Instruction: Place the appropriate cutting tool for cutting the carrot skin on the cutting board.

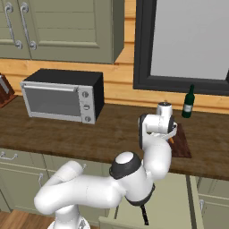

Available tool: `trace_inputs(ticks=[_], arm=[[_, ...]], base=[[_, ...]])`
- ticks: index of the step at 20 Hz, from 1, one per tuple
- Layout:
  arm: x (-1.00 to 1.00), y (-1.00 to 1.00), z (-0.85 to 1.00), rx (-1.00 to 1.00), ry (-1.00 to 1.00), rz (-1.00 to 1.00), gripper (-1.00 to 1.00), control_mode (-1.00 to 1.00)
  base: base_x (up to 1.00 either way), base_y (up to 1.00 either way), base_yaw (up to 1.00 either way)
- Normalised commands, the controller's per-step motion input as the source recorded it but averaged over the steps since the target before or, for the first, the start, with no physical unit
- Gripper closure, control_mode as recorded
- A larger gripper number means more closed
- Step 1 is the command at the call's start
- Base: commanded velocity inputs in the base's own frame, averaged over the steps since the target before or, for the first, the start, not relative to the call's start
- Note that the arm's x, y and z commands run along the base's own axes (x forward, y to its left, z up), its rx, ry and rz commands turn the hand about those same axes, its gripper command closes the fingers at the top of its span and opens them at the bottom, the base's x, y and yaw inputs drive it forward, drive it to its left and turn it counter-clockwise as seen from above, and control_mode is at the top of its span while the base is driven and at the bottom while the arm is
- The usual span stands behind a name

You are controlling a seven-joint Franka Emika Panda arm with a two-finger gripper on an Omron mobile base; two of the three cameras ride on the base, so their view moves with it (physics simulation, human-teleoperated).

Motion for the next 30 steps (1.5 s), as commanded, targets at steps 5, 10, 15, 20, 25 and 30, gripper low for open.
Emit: trace_inputs(ticks=[5, 10, 15, 20, 25, 30], arm=[[-0.55, 0.29, 0.24, -0.01, -0.08, 0.08, -1.0, -1.0], [-0.52, 0.4, 0.46, -0.06, -0.15, 0.12, -1.0, -1.0], [-0.53, 0.52, 0.28, -0.07, -0.12, 0.15, -1.0, -1.0], [-0.43, 0.6, 0.26, -0.06, -0.06, 0.17, -1.0, -1.0], [-0.4, 0.66, 0.27, -0.06, -0.03, 0.17, -1.0, -1.0], [-0.33, 0.75, 0.24, -0.07, 0.0, 0.18, -1.0, -1.0]], base=[[0.0, 0.0, 0.0], [0.0, 0.0, 0.0], [0.0, 0.0, 0.0], [0.0, 0.0, 0.0], [0.0, 0.0, 0.0], [0.0, 0.0, 0.0]])
